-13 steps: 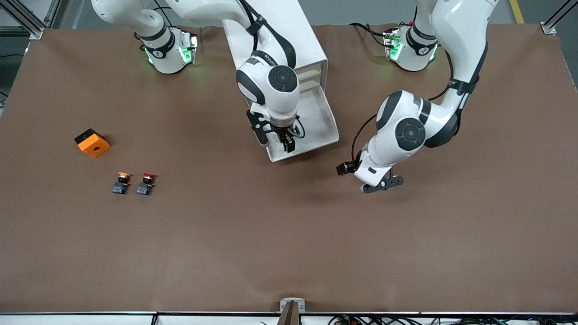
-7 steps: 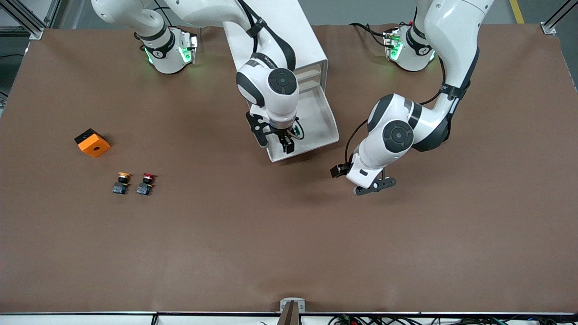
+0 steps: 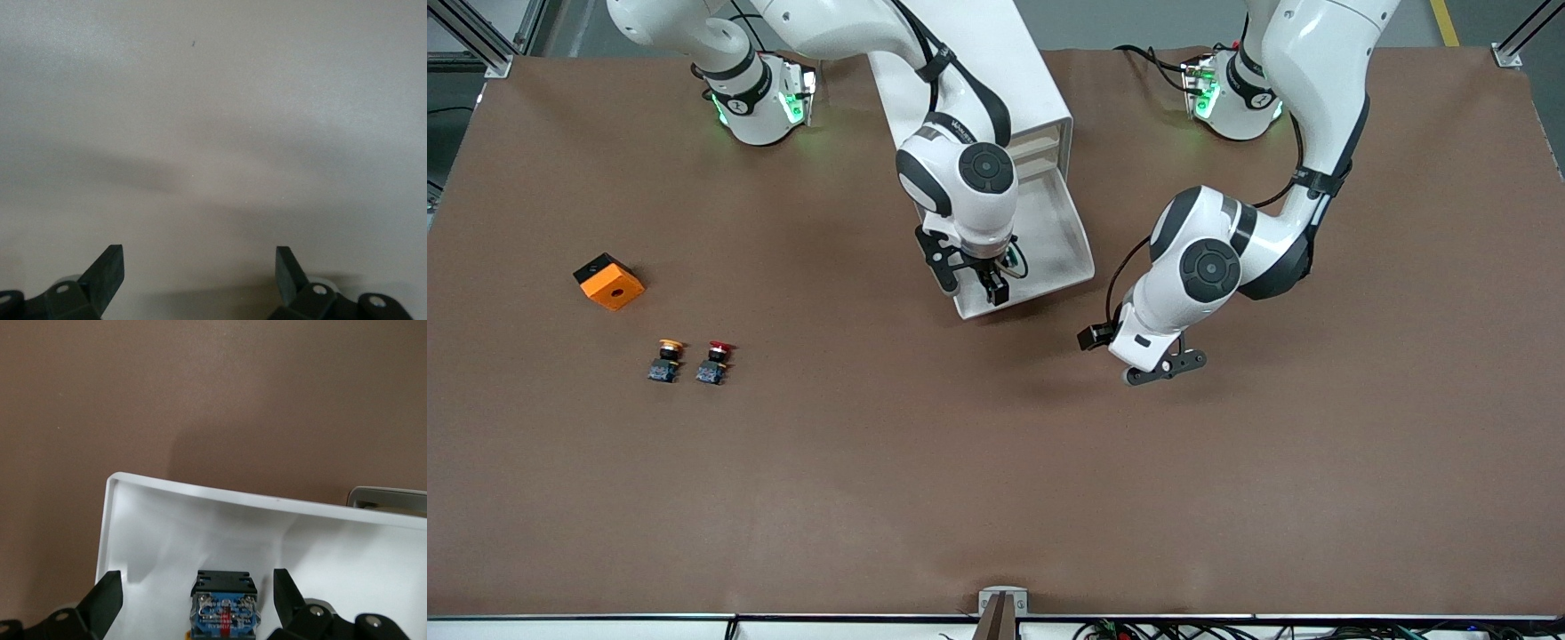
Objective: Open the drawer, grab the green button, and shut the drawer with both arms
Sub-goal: 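Lift the button out with the right gripper while the left gripper closes the drawer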
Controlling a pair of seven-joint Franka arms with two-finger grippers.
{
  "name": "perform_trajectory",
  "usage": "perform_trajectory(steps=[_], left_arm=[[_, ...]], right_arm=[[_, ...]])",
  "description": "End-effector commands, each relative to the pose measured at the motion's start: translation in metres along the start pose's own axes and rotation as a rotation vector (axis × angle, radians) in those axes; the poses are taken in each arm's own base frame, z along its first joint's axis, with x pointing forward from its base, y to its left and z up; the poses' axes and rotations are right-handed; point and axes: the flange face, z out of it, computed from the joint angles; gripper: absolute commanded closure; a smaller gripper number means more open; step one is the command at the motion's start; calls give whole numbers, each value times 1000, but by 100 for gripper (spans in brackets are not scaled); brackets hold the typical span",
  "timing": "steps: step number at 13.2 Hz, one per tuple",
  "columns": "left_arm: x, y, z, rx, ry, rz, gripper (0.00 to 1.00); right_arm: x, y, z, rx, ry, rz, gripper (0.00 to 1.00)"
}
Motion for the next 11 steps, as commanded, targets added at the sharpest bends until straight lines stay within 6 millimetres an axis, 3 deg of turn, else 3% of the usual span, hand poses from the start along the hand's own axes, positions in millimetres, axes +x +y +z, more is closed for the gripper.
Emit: perform_trajectory(steps=[1, 6, 9, 10, 11], left_arm=[[3, 3, -2, 7, 17, 0, 0], [4, 3, -3, 6, 18, -3, 0], [4, 4, 0, 6, 16, -4, 0], [4, 5, -1, 5, 17, -2, 0], [4, 5, -2, 7, 16, -2, 0]], right_arm=[[-1, -6, 1, 6, -3, -12, 1], [-5, -4, 0, 6, -8, -13, 39], [-2, -6, -1, 7, -9, -8, 90], [0, -6, -5, 8, -10, -7, 100], [6, -8, -11, 12, -12, 0, 100]])
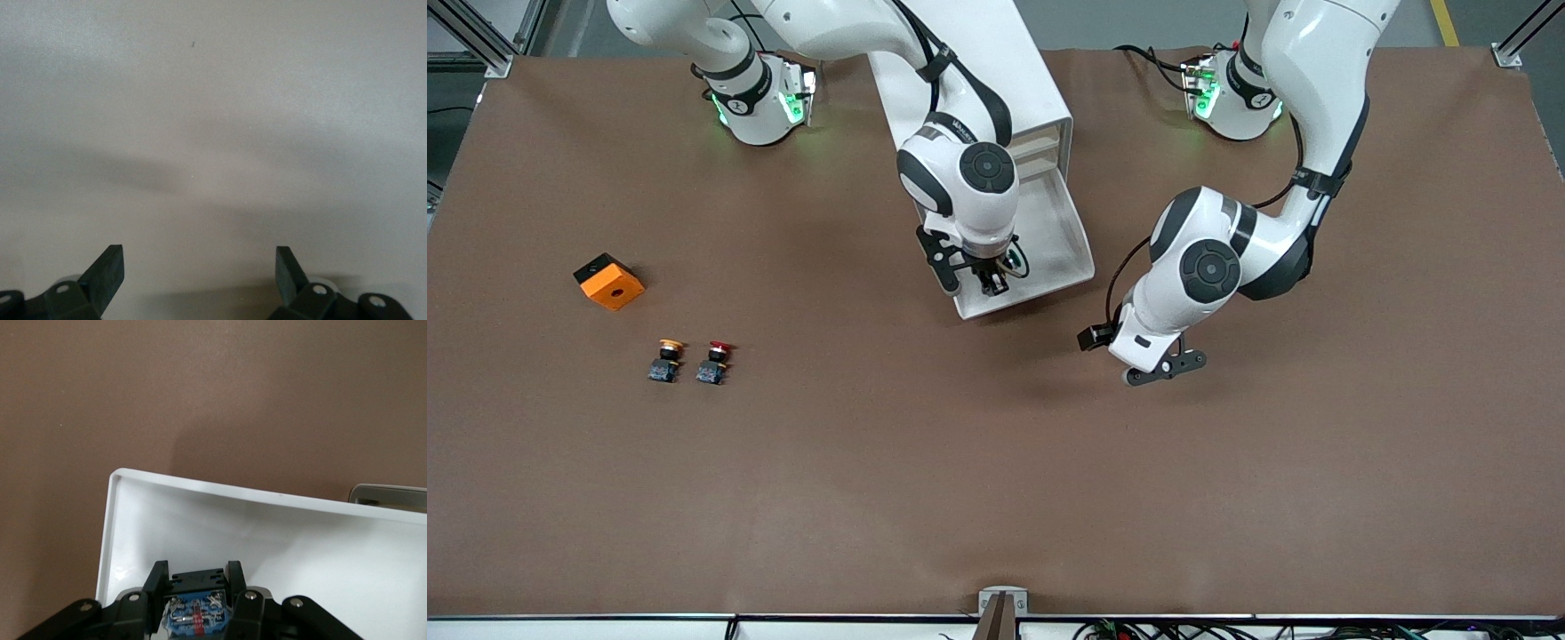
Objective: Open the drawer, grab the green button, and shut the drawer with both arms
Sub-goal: 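Lift the button out with the right gripper while the left gripper closes the drawer, then carry the button beside the red and orange buttons with the right gripper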
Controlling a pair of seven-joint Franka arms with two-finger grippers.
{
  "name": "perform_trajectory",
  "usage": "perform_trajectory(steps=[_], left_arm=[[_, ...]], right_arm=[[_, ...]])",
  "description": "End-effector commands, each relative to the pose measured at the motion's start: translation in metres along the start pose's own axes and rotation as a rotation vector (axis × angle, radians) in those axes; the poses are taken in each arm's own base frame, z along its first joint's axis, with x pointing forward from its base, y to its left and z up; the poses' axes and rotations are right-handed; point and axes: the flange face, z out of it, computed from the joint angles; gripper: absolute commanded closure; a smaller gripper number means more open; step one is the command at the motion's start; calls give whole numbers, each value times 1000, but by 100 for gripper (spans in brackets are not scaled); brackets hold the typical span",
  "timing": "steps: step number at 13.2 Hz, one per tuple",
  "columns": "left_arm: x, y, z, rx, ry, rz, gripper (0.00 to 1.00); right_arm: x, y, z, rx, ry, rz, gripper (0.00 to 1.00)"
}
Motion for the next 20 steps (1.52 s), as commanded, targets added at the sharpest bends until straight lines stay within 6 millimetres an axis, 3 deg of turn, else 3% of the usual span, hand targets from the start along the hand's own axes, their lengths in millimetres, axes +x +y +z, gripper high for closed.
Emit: perform_trajectory(steps=[1, 5, 9, 11, 16, 20], left_arm=[[3, 5, -3, 6, 15, -3, 0], [4, 6, -4, 3, 17, -3, 0], [4, 6, -6, 1, 19, -24, 0], [2, 8, -4, -3, 15, -49, 0], [-16, 33, 27, 21, -9, -122, 0], [-45, 60, 59, 33, -20, -189, 0]], right_arm=[[14, -9, -16, 10, -11, 3, 100], [66, -14, -75, -5, -44, -26, 100], [152, -4, -154, -18, -91, -141, 100], [192, 4, -179, -25, -96, -201, 100], [291, 35, -217, -77, -129, -384, 100], [358, 52, -216, -76, -144, -526, 100]])
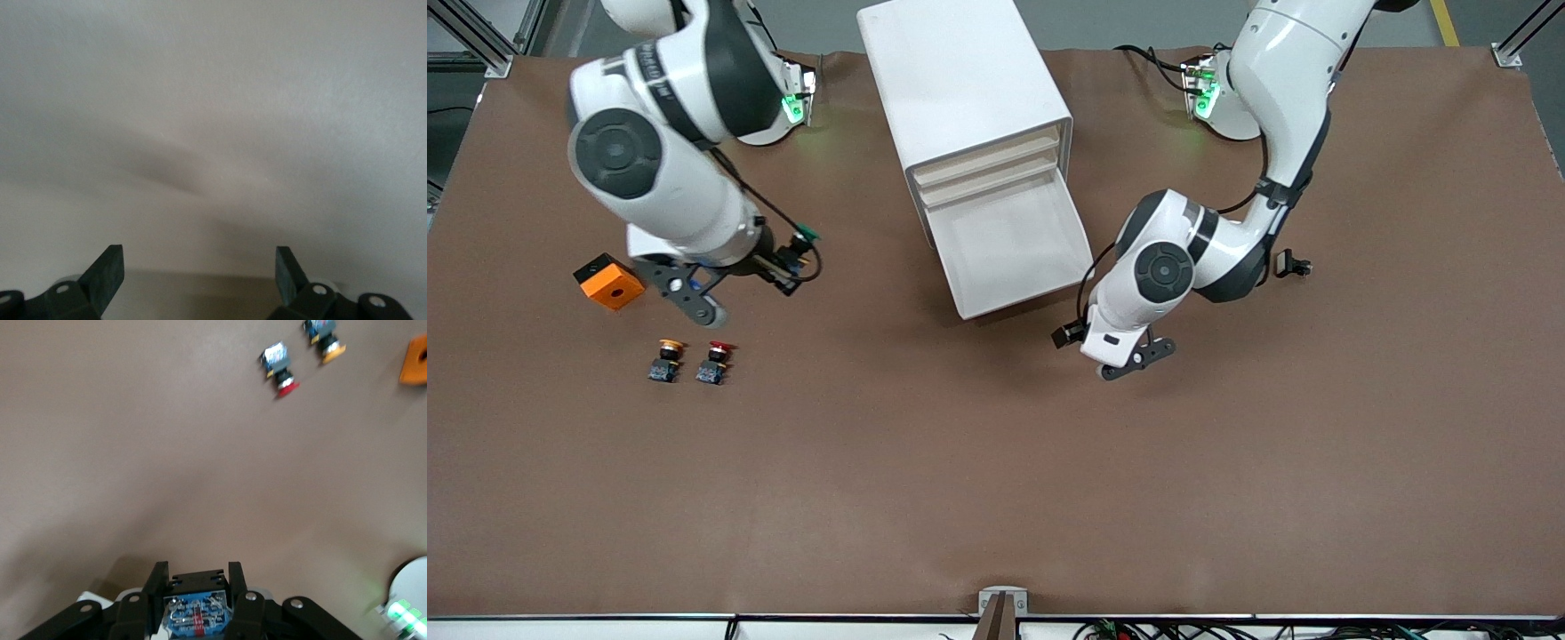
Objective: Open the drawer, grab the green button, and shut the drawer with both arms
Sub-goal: 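Carry the button beside the red and orange buttons with the right gripper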
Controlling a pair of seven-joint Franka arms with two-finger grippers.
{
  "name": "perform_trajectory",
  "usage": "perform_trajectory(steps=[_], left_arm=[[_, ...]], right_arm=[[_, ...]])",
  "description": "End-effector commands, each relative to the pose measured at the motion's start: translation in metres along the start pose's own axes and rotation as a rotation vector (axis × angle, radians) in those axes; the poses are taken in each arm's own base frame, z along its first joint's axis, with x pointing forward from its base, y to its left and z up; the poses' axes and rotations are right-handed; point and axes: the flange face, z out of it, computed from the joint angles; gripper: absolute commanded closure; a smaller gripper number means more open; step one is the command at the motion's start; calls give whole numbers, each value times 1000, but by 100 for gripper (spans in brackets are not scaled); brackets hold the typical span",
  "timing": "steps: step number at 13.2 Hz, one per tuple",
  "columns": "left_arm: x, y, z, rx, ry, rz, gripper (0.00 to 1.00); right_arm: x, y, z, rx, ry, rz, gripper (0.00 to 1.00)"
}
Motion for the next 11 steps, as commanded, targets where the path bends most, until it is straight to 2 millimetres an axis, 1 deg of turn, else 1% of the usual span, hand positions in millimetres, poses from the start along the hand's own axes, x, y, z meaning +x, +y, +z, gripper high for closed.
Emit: perform_trajectory(steps=[1, 3, 4, 5, 8, 10, 11], left_arm=[[-26, 23, 20, 12, 20, -1, 0], [-43, 30, 25, 22, 17, 6, 0], [-58, 36, 30, 28, 14, -4, 0], [-78, 44, 35, 36, 11, -1, 0], [-116, 56, 46, 58, -10, -22, 0], [-141, 60, 59, 90, -29, -50, 0], [-156, 63, 65, 102, -50, -59, 0]], right_arm=[[29, 34, 0, 15, -16, -107, 100], [57, 56, 4, 23, -21, -184, 100], [65, 62, 10, 27, -21, -210, 100], [74, 69, 19, 31, -21, -224, 100], [80, 74, 46, 33, 2, -261, 100], [83, 73, 62, 44, 32, -287, 100], [86, 75, 72, 51, 42, -288, 100]])
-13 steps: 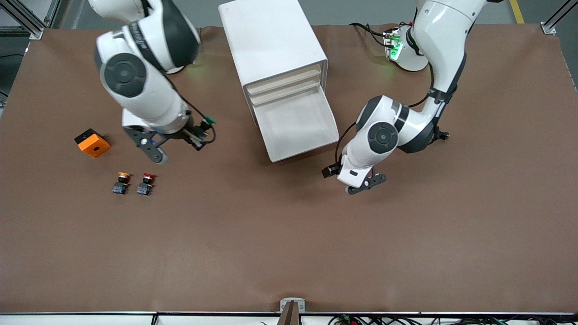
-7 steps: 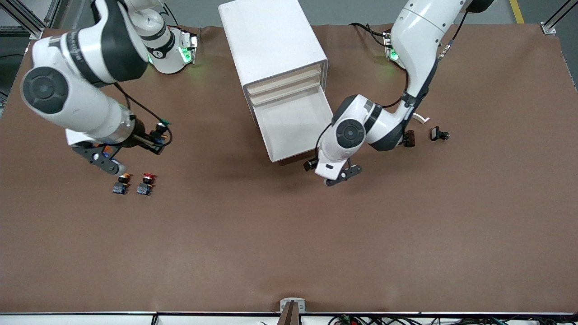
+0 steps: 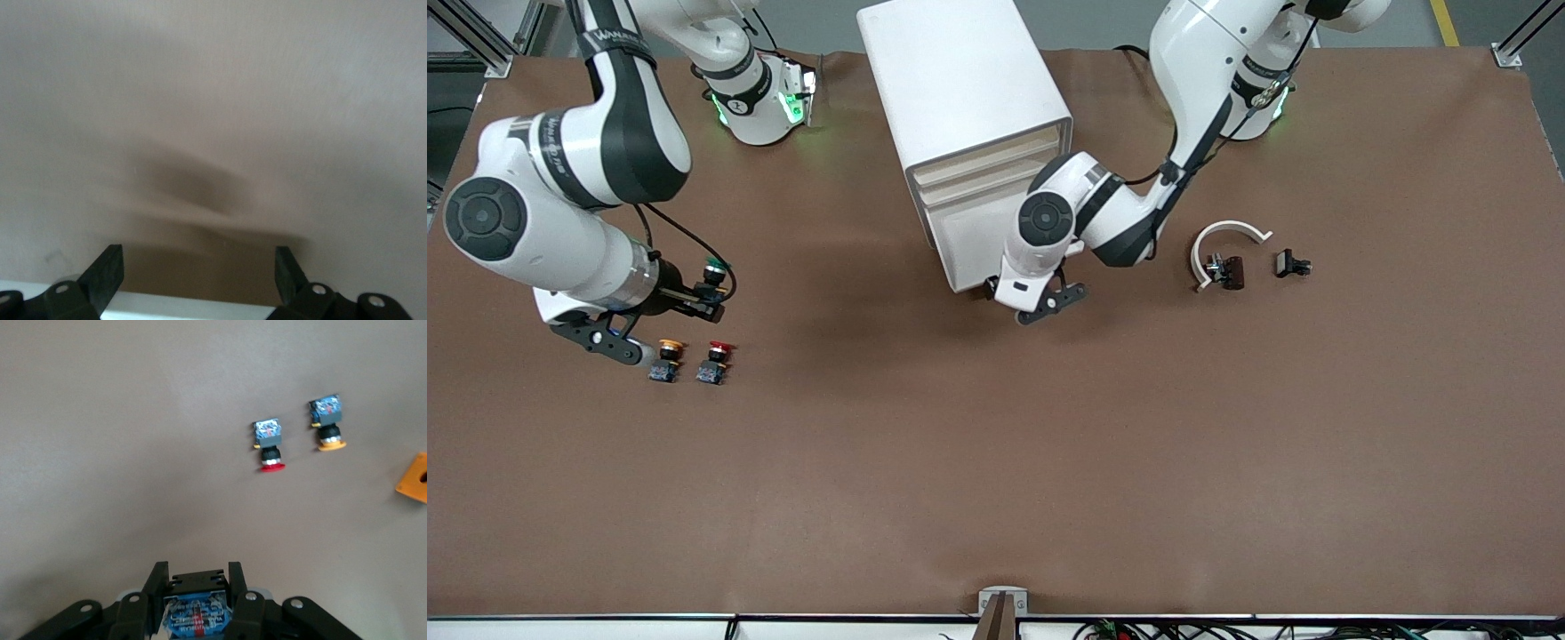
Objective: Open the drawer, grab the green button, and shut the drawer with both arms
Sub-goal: 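Carry the button beside the red and orange buttons with the right gripper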
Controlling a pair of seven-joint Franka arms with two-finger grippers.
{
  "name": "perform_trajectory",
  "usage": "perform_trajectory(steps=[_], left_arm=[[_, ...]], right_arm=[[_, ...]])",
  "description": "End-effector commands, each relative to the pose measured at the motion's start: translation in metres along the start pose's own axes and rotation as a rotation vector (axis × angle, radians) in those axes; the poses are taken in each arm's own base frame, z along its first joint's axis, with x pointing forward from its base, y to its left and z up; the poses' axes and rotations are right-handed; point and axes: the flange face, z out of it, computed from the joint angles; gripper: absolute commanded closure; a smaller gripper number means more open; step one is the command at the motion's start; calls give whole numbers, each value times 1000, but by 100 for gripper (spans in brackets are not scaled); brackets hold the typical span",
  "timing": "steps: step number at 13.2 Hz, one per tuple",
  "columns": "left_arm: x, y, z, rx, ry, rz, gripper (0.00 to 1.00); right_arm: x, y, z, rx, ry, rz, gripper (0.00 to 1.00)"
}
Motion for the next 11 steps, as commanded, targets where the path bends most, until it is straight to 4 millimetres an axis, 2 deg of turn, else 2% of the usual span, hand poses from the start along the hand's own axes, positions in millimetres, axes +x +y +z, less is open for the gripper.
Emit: perform_trajectory(steps=[1, 3, 5, 9, 11], left_arm=[[-30, 6, 14, 43, -36, -36, 0], [-56, 8, 28, 63, -119, -64, 0], [-66, 10, 32, 60, -188, -103, 0], [-70, 10, 38, 56, -288, -177, 0], [-72, 10, 38, 60, -339, -208, 0]], right_arm=[[-3, 12, 20, 15, 41, -33, 100], [0, 15, 41, 36, 82, -51, 100], [2, 14, 59, 56, 122, -58, 100], [11, 30, 89, 57, 142, -122, 100], [16, 42, 112, 60, 158, -133, 100]])
